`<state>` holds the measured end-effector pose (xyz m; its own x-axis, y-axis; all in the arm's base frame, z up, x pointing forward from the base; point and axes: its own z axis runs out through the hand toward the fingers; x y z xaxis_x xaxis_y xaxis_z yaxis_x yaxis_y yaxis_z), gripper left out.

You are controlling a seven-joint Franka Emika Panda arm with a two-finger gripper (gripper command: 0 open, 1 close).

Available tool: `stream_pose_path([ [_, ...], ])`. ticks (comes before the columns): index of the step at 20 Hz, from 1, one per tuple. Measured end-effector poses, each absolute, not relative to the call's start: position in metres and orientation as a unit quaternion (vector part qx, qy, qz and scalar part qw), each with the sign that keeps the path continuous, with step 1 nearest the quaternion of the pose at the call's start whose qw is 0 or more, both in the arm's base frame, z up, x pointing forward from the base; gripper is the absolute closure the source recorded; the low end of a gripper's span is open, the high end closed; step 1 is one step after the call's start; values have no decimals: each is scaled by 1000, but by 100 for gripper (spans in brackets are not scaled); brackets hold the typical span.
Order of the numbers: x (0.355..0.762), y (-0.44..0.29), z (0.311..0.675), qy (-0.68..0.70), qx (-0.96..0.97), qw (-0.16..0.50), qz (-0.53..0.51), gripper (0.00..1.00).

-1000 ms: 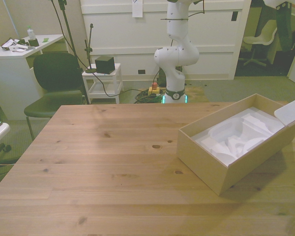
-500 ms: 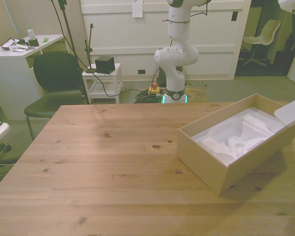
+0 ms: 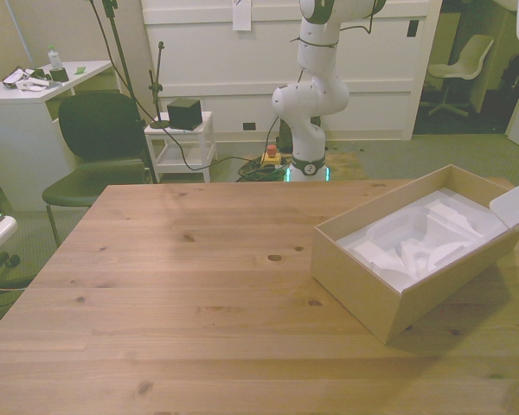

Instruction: Close the box

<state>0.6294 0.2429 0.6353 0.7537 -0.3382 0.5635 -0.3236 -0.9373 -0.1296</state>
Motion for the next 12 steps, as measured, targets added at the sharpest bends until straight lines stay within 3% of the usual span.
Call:
stream_pose_path([
  [12,641,277,640,159,-941,12,-299,0],
])
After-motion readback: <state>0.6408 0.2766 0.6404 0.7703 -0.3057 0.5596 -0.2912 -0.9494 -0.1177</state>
